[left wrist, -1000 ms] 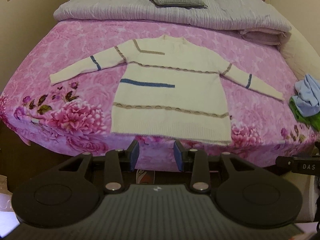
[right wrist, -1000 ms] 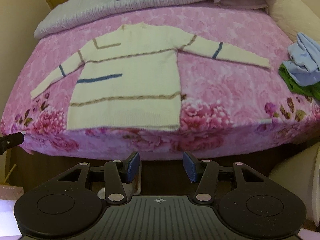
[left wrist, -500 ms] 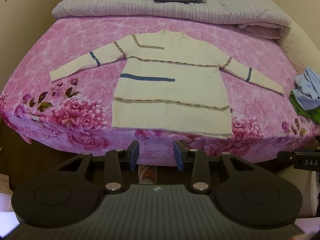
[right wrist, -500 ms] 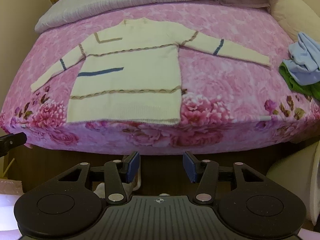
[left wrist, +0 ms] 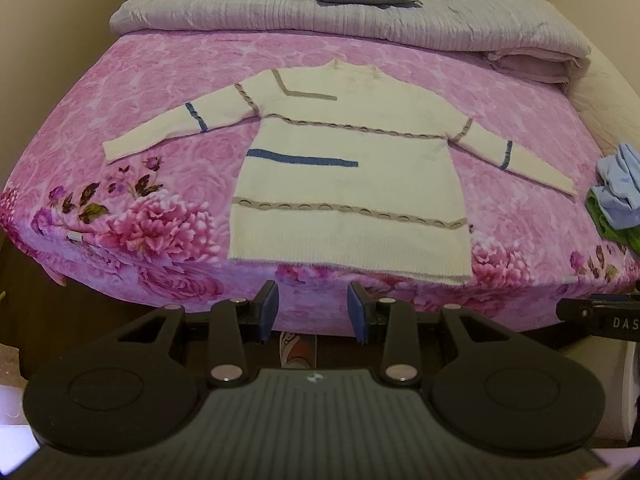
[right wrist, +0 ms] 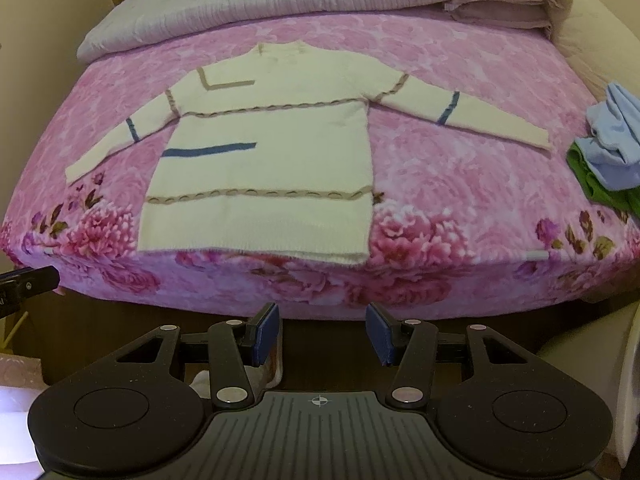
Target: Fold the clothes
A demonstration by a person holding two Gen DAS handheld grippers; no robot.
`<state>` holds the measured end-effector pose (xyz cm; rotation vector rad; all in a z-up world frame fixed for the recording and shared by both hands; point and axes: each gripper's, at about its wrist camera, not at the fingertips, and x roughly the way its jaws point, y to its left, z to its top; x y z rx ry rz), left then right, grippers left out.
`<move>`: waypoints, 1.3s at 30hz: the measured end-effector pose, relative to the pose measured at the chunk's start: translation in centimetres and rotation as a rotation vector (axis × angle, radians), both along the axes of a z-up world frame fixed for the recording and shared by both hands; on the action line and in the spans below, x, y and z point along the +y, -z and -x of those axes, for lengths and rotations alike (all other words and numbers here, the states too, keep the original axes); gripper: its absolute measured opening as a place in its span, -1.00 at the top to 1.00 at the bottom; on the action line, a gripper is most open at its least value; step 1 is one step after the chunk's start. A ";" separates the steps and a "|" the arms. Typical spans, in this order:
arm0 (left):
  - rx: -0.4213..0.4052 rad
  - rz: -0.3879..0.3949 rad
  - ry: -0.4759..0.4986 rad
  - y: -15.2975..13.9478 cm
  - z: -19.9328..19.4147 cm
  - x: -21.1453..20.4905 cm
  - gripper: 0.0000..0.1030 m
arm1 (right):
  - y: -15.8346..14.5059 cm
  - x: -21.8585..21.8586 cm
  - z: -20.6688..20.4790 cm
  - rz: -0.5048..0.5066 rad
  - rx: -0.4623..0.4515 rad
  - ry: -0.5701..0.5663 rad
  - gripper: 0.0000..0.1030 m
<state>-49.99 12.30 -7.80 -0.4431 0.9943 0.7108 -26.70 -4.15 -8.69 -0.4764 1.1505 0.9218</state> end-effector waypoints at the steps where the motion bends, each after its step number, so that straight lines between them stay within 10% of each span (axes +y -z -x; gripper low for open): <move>1: -0.001 0.000 -0.004 0.0 0.0 0.1 0.38 | 0.0 0.2 -0.1 -0.001 -0.002 -0.004 -0.01; 18: -0.066 0.033 -0.061 2.1 -3.3 6.3 0.35 | 0.6 5.3 -4.2 -0.044 -0.011 -0.006 -0.01; 28: -0.242 0.137 -0.293 7.9 -3.7 20.5 0.35 | 2.4 13.3 -10.3 -0.319 0.062 0.157 -0.01; 39: -0.319 0.278 -0.704 18.9 1.4 40.3 0.35 | 11.2 28.9 -13.5 -0.225 0.279 0.312 -0.01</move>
